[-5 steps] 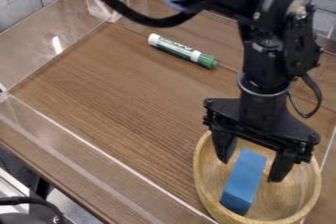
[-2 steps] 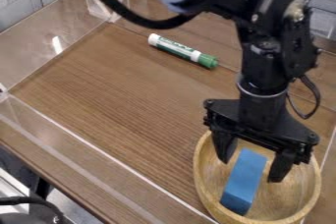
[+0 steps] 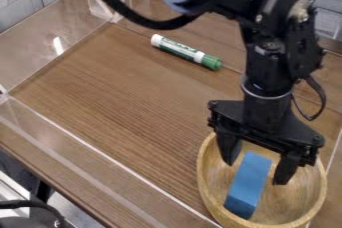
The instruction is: Remove the blue block from inside the brown bowl and put it on the table
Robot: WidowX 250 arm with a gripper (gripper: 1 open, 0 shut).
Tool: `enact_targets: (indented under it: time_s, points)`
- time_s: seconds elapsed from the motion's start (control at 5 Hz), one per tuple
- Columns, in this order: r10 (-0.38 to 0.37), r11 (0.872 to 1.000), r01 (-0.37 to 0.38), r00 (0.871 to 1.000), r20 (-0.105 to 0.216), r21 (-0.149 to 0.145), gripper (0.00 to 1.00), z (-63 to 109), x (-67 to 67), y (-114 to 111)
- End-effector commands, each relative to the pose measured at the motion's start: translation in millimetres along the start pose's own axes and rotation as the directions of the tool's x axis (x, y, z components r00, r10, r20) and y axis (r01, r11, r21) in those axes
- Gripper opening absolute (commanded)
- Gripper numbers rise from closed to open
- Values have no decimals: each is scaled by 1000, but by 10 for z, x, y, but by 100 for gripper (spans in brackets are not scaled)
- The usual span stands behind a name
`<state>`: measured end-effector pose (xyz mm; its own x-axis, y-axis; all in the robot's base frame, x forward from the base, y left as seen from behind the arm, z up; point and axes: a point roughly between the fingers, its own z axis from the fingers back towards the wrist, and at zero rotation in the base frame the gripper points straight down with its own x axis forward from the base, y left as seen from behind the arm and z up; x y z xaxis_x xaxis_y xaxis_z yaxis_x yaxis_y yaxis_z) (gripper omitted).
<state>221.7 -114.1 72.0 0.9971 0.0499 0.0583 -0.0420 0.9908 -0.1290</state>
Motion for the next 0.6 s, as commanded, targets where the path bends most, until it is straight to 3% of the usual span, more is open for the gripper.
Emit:
enact_targets:
  time_s: [0.0,0.2,0.4]
  points:
    - [8,1000,-7,1000,21,-10,100,-15,55,-11]
    - [10,1000,-9,1000,20,-9,100,-91,55,-11]
    - [12,1000,-12,1000,22,-12,0,-146,55,-3]
